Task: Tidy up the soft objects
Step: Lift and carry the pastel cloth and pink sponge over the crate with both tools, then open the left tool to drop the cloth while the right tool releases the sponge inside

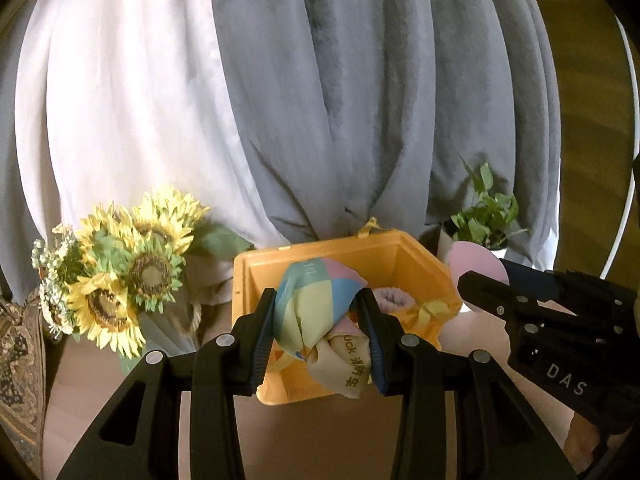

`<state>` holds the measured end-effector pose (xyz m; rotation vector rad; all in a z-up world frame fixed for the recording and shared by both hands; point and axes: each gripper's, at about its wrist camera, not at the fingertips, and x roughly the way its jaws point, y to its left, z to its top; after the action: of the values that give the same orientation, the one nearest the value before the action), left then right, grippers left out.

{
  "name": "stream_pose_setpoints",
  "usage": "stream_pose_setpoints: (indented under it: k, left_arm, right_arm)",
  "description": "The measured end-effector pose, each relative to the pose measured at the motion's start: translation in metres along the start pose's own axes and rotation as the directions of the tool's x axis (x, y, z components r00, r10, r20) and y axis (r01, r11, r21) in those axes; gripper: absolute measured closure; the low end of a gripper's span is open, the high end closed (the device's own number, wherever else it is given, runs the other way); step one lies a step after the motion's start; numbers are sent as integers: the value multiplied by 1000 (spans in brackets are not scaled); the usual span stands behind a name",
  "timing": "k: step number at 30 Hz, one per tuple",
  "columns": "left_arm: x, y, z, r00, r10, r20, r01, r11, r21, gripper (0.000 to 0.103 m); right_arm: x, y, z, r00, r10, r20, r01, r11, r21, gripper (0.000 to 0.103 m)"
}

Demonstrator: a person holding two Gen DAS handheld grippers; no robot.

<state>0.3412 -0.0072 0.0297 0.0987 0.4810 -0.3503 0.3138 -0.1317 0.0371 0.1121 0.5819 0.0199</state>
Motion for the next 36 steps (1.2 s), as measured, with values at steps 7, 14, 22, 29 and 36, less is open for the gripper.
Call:
stream_pose_setpoints:
  k: [7,14,22,29,36]
  left_arm:
    - [15,4,13,1000,15,12,-15,1000,-7,63]
    - [33,9,23,1000,27,11,-26,1000,-14,63]
    - [63,13,31,999,23,-22,-23,1000,-11,63]
    - [97,13,32,997,24,-69,-24,1000,7,63]
    - [135,16,27,991,17,-135,-17,1000,2,63]
  right_arm:
    - [11,-3,15,1000,-5,26,5,1000,-4,67]
    - [26,-8,28,999,-9,46,9,1000,-3,67]
    - [52,-15,39,999,-21,36,21,1000,9,67]
    - [80,-27,42,999,-42,-3,42,999,23,67]
    - [111,-31,42,997,-54,-51,55,998,15,67]
